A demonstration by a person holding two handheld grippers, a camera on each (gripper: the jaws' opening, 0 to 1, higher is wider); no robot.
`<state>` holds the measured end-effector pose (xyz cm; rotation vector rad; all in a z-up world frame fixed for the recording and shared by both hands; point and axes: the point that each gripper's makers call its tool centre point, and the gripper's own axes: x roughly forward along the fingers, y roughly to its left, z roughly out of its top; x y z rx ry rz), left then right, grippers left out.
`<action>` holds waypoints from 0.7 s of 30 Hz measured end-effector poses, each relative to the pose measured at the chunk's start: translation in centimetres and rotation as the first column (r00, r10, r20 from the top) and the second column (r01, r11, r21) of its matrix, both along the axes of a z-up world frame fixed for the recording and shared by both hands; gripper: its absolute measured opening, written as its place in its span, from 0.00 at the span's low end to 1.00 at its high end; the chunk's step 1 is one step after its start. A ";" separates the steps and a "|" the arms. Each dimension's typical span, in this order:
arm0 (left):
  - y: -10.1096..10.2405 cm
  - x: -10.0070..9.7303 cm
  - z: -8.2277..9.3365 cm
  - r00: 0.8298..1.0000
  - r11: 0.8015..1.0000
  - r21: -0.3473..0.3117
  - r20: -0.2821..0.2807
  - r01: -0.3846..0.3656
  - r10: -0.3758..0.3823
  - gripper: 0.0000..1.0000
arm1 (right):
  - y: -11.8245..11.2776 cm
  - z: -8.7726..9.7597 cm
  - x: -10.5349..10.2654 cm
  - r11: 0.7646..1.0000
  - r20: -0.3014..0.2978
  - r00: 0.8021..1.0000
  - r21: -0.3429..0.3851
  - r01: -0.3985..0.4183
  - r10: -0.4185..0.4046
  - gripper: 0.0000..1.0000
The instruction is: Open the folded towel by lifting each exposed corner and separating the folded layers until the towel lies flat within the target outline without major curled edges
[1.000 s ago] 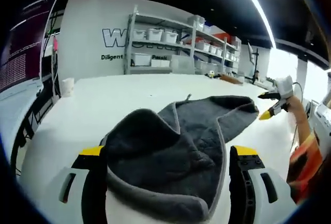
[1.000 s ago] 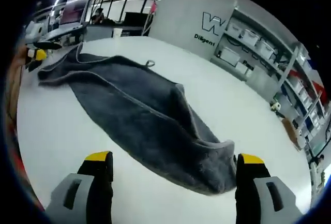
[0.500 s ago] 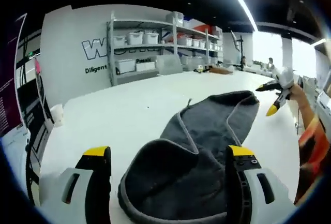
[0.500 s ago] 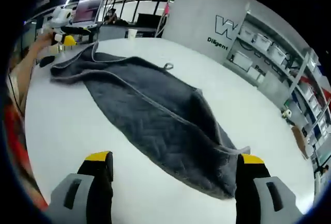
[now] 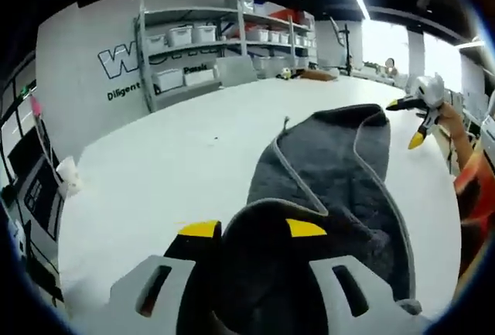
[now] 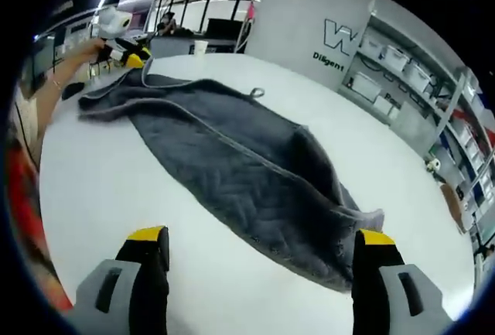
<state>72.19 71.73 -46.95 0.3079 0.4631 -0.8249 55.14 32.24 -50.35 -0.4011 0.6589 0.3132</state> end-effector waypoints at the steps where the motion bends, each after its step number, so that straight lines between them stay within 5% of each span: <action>1: 0.1 0.1 -0.4 1.000 1.000 0.009 -0.008 -0.007 0.007 0.24 | -0.1 -0.1 0.0 1.000 -0.001 1.000 0.003 0.002 -0.002 0.99; 4: 0.4 -0.2 -1.7 1.000 0.997 0.078 -0.017 -0.015 0.017 0.03 | -0.6 -0.2 -0.2 1.000 -0.002 1.000 0.009 0.016 -0.016 0.99; 11: 0.1 -0.4 -1.3 0.998 0.997 0.052 0.006 -0.058 0.058 0.01 | -0.8 -0.4 -0.3 1.000 -0.001 1.000 0.015 0.025 -0.025 0.99; 21: 1.7 2.4 0.8 0.961 0.949 -0.167 0.023 -0.269 0.276 0.01 | 0.0 -0.6 -0.2 1.000 -0.002 1.000 0.014 -0.010 0.010 0.99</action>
